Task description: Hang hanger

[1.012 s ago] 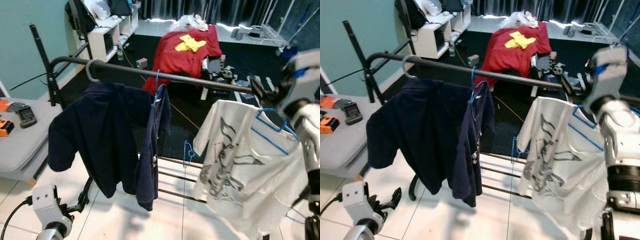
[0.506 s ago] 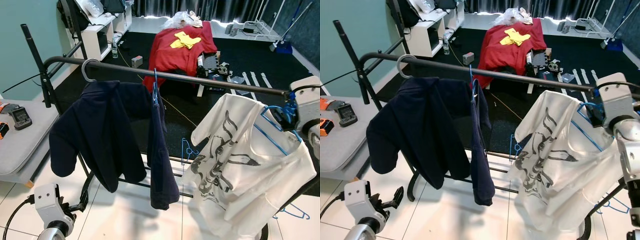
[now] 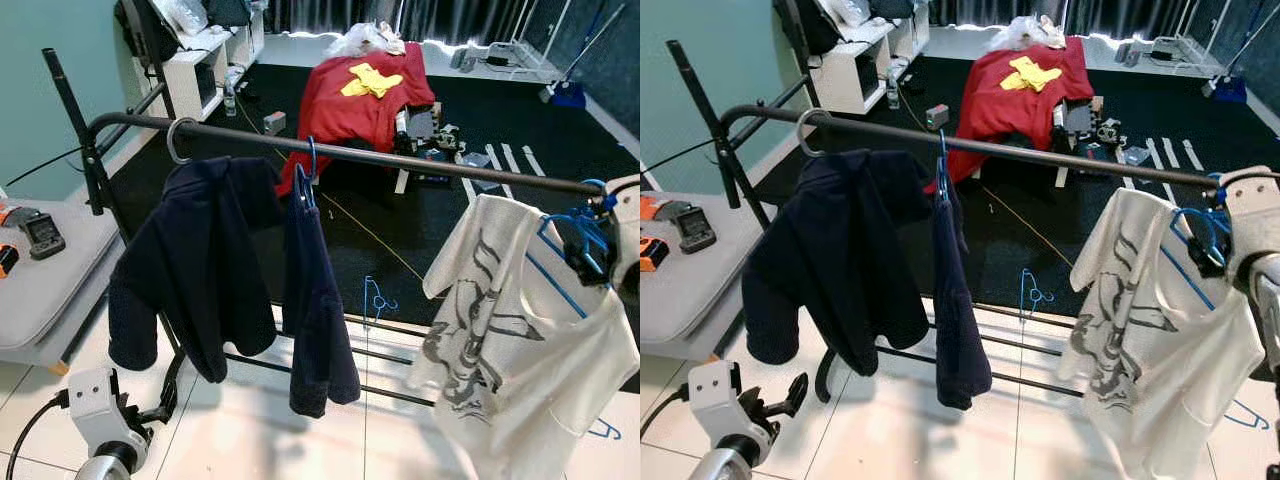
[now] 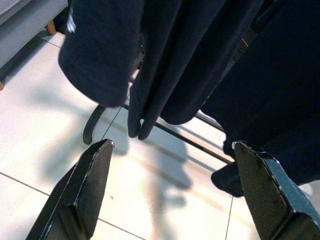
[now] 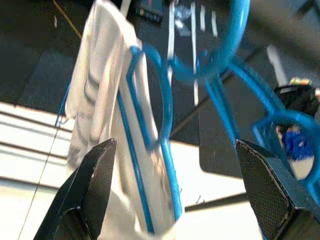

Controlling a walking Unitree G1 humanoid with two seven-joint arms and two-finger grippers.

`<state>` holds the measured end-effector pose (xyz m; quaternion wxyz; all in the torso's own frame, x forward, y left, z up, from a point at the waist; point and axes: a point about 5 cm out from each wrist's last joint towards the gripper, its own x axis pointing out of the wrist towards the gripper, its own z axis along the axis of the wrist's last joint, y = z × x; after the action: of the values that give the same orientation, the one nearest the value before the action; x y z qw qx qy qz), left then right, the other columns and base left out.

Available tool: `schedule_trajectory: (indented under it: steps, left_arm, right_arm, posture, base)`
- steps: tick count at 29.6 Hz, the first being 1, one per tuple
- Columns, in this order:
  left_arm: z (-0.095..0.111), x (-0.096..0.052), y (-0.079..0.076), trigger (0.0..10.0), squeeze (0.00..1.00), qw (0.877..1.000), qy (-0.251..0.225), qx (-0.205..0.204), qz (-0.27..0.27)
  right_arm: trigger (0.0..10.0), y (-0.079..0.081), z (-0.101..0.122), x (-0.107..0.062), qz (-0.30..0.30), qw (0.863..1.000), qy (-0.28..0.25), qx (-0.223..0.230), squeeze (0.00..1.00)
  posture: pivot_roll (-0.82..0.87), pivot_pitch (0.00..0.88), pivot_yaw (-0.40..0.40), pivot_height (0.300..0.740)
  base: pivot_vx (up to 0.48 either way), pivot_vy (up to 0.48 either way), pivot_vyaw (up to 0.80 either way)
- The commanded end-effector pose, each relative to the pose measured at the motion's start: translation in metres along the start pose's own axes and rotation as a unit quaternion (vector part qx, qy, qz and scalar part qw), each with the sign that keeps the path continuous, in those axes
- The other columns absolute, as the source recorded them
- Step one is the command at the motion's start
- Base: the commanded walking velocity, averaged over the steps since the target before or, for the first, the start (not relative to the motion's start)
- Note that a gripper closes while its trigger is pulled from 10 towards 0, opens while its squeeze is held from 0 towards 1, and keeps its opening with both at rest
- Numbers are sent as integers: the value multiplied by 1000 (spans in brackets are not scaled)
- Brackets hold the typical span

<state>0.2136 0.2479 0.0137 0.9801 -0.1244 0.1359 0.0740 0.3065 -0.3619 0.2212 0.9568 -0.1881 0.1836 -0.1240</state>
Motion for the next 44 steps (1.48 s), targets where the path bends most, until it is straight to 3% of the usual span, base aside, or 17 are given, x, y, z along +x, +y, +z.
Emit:
schedule_trajectory:
  steps: [1, 13, 14, 15, 23, 26, 31, 37, 41, 44]
  left_arm:
    - [0, -2, 5, 10000, 0, 1000, 6, 6, 2]
    - [0, -2, 5, 10000, 0, 1000, 6, 7, 1]
    - [0, -2, 5, 10000, 0, 1000, 6, 9, 1]
    - [0, -2, 4, 10000, 0, 1000, 6, 13, 0]
    - [1, -2, 4, 10000, 0, 1000, 2, 20, 2]
    - [3, -2, 4, 10000, 0, 1000, -5, 22, 8]
    - [4, -2, 5, 10000, 0, 1000, -11, 24, 13]
    - [12, -2, 11, 10000, 0, 999, -30, 38, 24]
    - [38, 0, 21, 10000, 0, 995, -62, 58, 47]
    - [65, 3, 29, 10000, 0, 992, -91, 67, 61]
  right_arm:
    - [10000, -3, -13, 1, 0, 1000, 27, 6, 0]
    - [10000, 5, -46, 4, 8, 996, 81, 20, 0]
    - [3725, 10, -53, 6, 13, 996, 87, 23, 0]
    - [0, 15, -59, 7, 19, 995, 89, 30, 0]
    - [0, 38, -60, 13, 54, 996, 40, 57, 0]
    - [0, 50, -51, 18, 62, 995, -10, 82, 0]
    - [0, 55, -40, 21, 52, 993, -49, 94, 0]
    - [0, 50, -15, 20, 33, 989, -109, 95, 0]
    - [0, 60, 9, 10, 99, 974, -172, 105, 0]
    - [0, 77, 19, -4, 202, 950, -206, 117, 0]
  posture:
    - [-116, 73, -15, 736]
    - [-113, 67, -18, 736]
    - [-112, 66, -17, 736]
    - [-111, 66, -16, 736]
    - [-109, 70, -12, 736]
    - [-106, 68, -10, 736]
    - [-101, 64, -11, 736]
    - [-105, 61, -11, 736]
    - [-105, 64, -14, 736]
    - [-111, 66, -14, 736]
  base:
    - [0, 0, 0]
    - [0, 0, 0]
    - [0, 0, 0]
    - [0, 0, 0]
    - [0, 0, 0]
    - [0, 0, 0]
    - [0, 0, 0]
    - [0, 0, 0]
    - [0, 0, 0]
    - [0, 0, 0]
